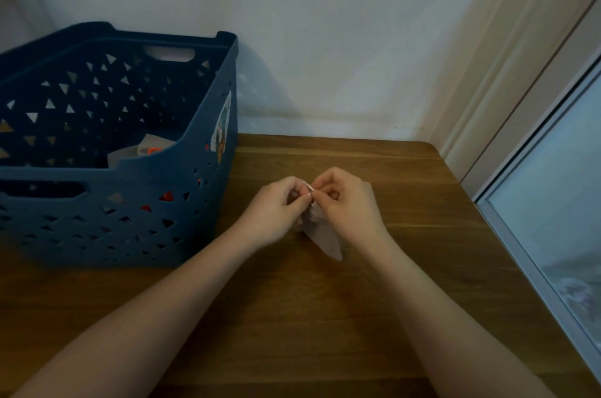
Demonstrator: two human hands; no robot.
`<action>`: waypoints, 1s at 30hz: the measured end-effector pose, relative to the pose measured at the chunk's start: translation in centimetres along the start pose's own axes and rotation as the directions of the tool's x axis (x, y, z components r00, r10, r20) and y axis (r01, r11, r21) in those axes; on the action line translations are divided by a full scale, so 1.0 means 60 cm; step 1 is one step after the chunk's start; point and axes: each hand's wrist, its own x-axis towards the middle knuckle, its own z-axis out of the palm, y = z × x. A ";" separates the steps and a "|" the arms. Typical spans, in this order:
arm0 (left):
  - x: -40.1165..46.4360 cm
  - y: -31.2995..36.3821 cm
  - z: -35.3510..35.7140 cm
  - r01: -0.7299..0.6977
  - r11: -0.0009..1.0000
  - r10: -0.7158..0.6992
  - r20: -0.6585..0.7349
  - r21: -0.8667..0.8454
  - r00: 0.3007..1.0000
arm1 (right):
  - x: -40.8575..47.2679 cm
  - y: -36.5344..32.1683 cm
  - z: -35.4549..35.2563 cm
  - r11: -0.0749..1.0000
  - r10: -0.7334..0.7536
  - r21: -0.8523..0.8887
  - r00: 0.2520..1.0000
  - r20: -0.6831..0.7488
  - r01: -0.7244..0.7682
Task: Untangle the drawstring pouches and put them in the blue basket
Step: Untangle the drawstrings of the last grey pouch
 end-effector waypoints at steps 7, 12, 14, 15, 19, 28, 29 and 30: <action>-0.002 -0.001 -0.002 -0.142 0.929 0.187 -0.103 0.341 0.977 | -0.008 -0.005 -0.002 0.845 -0.233 -0.468 0.966 0.115 0.259; -0.002 -0.004 -0.005 -0.225 0.859 0.294 -0.083 0.460 0.952 | -0.001 -0.005 -0.012 0.950 -0.127 -0.260 0.974 0.186 0.173; -0.004 -0.001 -0.006 -0.252 0.866 0.329 -0.114 0.433 0.937 | 0.003 -0.008 -0.019 0.992 0.042 0.107 0.966 0.255 -0.072; -0.005 0.001 -0.007 -0.251 0.882 0.330 -0.142 0.399 0.933 | 0.004 -0.008 -0.021 0.930 0.115 0.301 0.945 0.305 -0.210; -0.002 0.011 -0.010 -0.231 0.937 0.288 -0.211 0.261 0.934 | 0.009 -0.003 -0.020 0.595 0.196 0.657 0.877 0.439 -0.462; -0.002 0.013 -0.011 -0.237 0.944 0.276 -0.156 0.230 0.948 | 0.015 -0.008 -0.027 0.633 0.215 0.630 0.885 0.414 -0.449; -0.001 0.015 -0.013 -0.226 0.932 0.272 -0.135 0.282 0.953 | 0.015 -0.009 -0.027 0.648 0.220 0.618 0.886 0.409 -0.446; 0.001 0.017 -0.015 -0.225 0.914 0.273 -0.103 0.338 0.956 | 0.015 -0.009 -0.027 0.662 0.224 0.605 0.887 0.403 -0.442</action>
